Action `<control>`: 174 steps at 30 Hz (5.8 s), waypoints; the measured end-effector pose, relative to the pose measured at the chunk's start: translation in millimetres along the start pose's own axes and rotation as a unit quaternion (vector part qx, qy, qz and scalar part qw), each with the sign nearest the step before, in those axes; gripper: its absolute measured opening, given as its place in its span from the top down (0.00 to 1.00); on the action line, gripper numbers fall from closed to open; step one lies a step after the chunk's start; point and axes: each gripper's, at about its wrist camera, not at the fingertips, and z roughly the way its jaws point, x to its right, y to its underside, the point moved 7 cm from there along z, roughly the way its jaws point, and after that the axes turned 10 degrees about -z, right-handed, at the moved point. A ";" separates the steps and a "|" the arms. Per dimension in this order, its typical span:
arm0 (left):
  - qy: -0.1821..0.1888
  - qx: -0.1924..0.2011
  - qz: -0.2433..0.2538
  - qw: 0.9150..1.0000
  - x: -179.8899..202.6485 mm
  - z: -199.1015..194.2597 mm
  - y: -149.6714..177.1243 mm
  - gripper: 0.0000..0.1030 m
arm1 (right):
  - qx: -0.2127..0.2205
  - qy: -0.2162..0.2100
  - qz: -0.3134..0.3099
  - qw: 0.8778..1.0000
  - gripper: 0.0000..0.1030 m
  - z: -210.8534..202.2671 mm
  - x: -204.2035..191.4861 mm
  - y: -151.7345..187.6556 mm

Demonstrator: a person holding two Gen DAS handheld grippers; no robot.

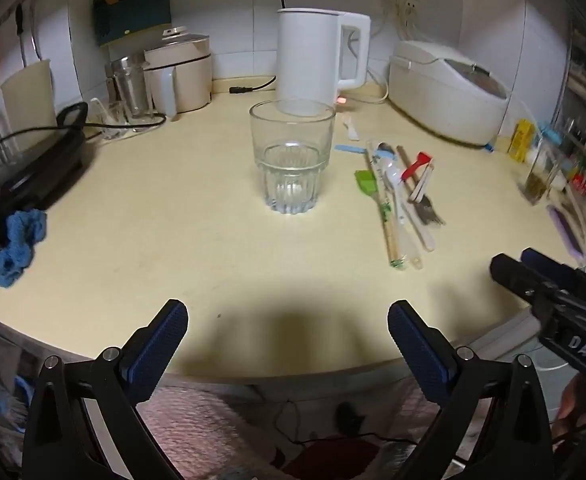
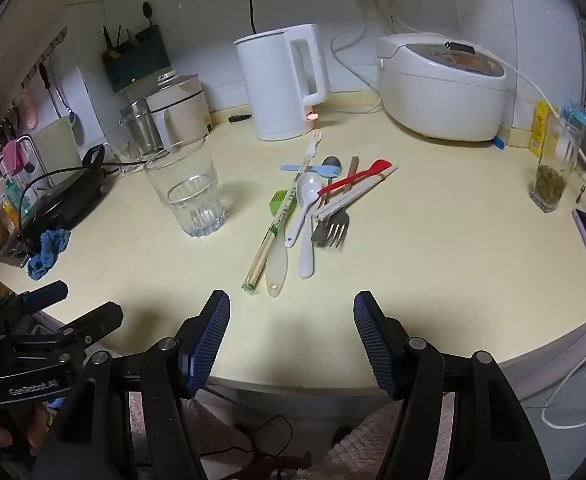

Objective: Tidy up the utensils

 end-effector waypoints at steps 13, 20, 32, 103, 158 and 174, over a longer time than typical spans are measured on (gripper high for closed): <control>-0.001 0.038 0.024 0.999 7.5 2.3 -6.4 0.01 | 0.006 0.023 -0.028 0.999 0.37 14.8 -13.2 -37.1; -0.016 0.030 0.029 0.999 8.7 11.7 -1.8 0.01 | -0.008 0.019 -0.005 1.000 0.37 28.2 -10.5 -28.8; -0.034 0.027 0.023 0.999 1.2 18.4 3.4 0.01 | -0.030 0.023 0.005 0.999 0.37 40.4 -4.7 -13.9; 0.086 -0.033 0.115 0.989 19.7 141.5 -91.1 0.11 | -0.077 0.064 0.056 0.993 0.37 59.4 59.8 -27.8; 0.189 -0.046 0.195 0.961 7.9 168.4 -103.2 0.32 | -0.195 0.048 -0.028 0.979 0.56 344.8 66.5 -210.5; 0.166 -0.043 0.201 0.964 7.8 165.7 -99.8 0.32 | -0.190 -0.072 -0.090 0.975 0.88 315.2 -16.7 -192.0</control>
